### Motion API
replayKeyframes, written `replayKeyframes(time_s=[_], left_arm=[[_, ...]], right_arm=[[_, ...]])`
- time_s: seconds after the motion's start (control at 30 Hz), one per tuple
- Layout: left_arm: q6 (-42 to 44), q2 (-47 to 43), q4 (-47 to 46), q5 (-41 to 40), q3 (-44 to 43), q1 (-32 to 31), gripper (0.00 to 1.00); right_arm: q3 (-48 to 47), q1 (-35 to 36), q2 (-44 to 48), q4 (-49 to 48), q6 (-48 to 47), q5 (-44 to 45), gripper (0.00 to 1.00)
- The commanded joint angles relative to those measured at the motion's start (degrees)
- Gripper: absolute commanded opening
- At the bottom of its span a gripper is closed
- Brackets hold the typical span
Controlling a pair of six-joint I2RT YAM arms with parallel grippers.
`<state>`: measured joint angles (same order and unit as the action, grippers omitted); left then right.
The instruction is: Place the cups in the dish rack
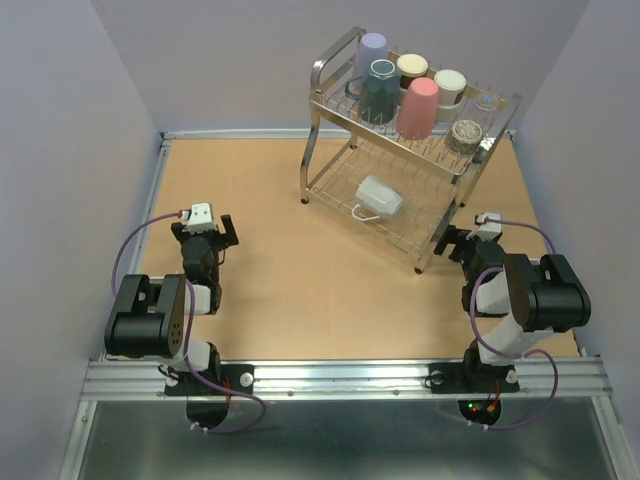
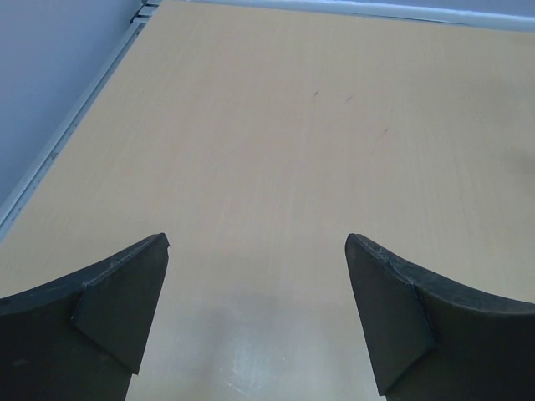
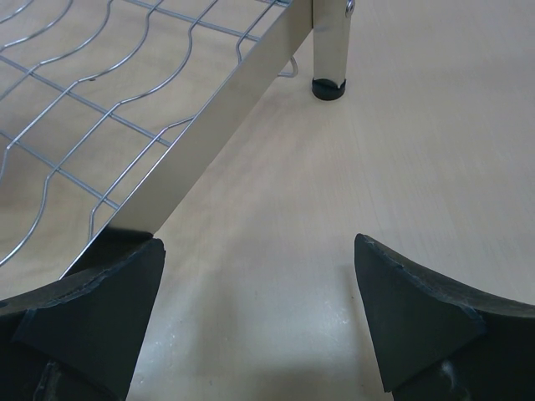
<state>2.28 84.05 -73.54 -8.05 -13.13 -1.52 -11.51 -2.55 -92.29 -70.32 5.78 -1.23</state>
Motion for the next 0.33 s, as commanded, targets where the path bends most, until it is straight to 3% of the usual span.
replayKeyframes(time_s=[0.0, 0.3], left_arm=[[1.8, -0.8, -14.0, 2.6, -0.9, -0.3, 0.99], [1.5, -0.7, -13.7, 2.7, -1.1, -0.2, 0.99]], right_arm=[[-1.7, 0.6, 0.3, -5.3, -0.4, -0.4, 1.00], [-1.7, 0.6, 0.3, -5.3, -0.5, -0.5, 1.00]])
